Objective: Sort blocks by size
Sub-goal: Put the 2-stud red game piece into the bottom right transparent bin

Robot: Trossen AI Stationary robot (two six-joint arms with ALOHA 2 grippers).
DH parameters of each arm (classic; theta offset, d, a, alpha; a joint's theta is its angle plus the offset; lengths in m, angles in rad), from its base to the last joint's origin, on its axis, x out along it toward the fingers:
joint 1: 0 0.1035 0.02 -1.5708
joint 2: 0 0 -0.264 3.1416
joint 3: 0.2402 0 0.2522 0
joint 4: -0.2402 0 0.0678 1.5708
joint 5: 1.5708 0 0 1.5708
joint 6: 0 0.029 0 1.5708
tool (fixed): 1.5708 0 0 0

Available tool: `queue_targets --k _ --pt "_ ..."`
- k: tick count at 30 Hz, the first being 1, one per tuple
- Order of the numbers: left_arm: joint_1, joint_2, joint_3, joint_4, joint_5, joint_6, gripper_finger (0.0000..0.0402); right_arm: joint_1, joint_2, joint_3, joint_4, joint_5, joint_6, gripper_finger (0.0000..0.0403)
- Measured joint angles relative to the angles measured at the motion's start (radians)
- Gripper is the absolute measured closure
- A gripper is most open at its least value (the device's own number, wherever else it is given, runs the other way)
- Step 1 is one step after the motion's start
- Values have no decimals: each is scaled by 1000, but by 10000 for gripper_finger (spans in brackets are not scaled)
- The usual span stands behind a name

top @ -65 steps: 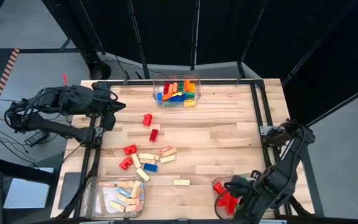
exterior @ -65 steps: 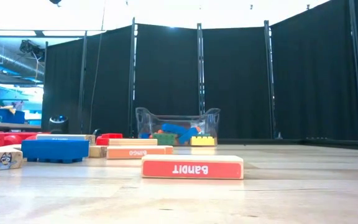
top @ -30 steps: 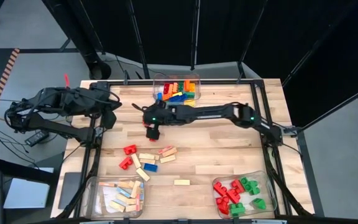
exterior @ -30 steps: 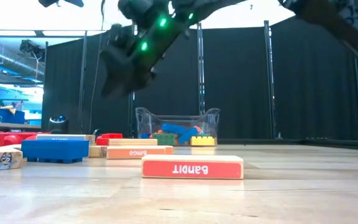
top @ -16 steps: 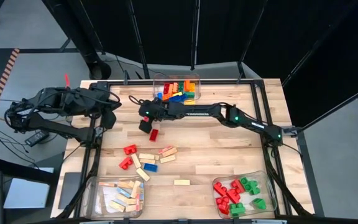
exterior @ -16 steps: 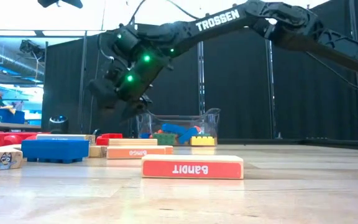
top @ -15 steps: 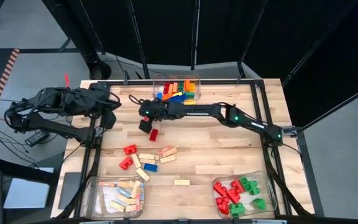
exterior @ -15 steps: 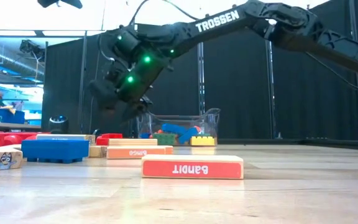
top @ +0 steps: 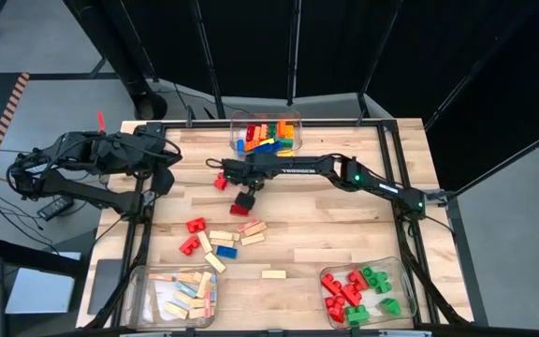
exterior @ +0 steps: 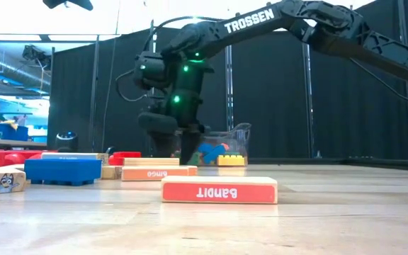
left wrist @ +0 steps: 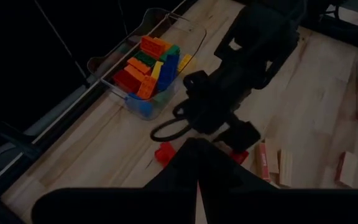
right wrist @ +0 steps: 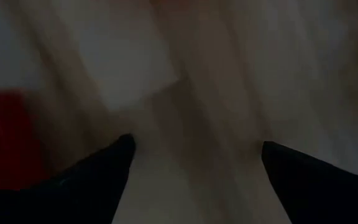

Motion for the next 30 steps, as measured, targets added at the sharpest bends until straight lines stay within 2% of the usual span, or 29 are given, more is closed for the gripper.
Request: queue_targets --k 3,8,13,19,22,30 --pt "0 0 0 0 0 0 388 21 -20 8 22 -6 -92 31" --pt "0 0 0 1 -1 -1 388 32 -73 17 282 123 -177 31" --pt "0 0 0 6 -11 -2 388 0 -37 12 457 100 -141 37" --pt "0 0 0 9 -14 -3 388 -12 -9 14 526 71 -174 50" --pt "0 0 0 9 -26 -4 388 -13 12 11 549 96 -197 55" --pt "0 0 0 9 -43 -6 388 -45 9 12 584 112 -130 82"
